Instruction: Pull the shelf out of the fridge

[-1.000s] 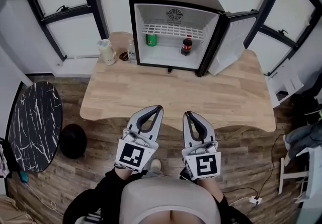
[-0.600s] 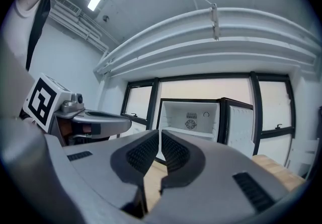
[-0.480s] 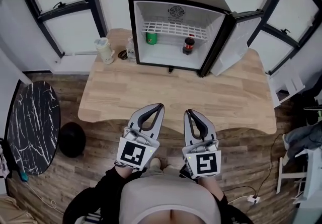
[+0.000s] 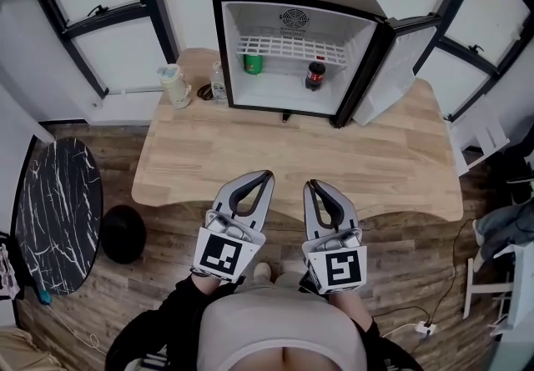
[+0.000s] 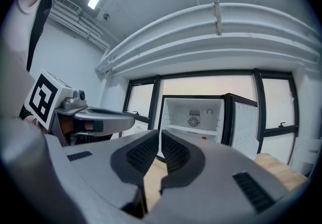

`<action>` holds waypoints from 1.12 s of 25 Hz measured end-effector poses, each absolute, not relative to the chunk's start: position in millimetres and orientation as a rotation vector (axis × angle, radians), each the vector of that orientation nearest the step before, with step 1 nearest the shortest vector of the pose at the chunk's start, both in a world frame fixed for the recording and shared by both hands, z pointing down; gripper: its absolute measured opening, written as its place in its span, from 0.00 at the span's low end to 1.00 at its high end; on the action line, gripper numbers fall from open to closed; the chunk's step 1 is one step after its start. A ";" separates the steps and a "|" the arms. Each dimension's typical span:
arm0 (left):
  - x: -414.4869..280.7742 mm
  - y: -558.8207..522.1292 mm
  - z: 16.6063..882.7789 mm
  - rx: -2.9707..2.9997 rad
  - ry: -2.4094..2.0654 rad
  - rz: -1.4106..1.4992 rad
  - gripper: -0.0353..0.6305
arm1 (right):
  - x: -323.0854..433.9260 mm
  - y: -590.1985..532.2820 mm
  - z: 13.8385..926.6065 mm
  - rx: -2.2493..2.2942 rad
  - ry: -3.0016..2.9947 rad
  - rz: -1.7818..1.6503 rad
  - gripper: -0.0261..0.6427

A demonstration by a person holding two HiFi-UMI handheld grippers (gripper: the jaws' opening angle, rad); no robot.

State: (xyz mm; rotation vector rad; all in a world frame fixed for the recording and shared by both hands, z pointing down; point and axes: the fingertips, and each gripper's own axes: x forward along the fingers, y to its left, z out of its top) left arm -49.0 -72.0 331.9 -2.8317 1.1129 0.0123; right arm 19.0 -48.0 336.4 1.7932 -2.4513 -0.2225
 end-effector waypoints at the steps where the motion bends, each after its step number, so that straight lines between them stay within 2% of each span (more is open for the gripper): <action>1: -50.7 -72.7 332.9 -2.834 1.111 0.010 0.06 | 17.0 -47.6 336.5 1.796 -2.448 -0.224 0.09; 13: -43.3 -108.2 339.8 -2.837 1.127 0.011 0.06 | 34.3 -78.7 341.9 1.821 -2.421 -0.218 0.09; 28: 8.6 -240.6 336.1 -2.801 1.184 -0.004 0.06 | 75.0 -209.7 335.7 1.732 -2.498 -0.222 0.09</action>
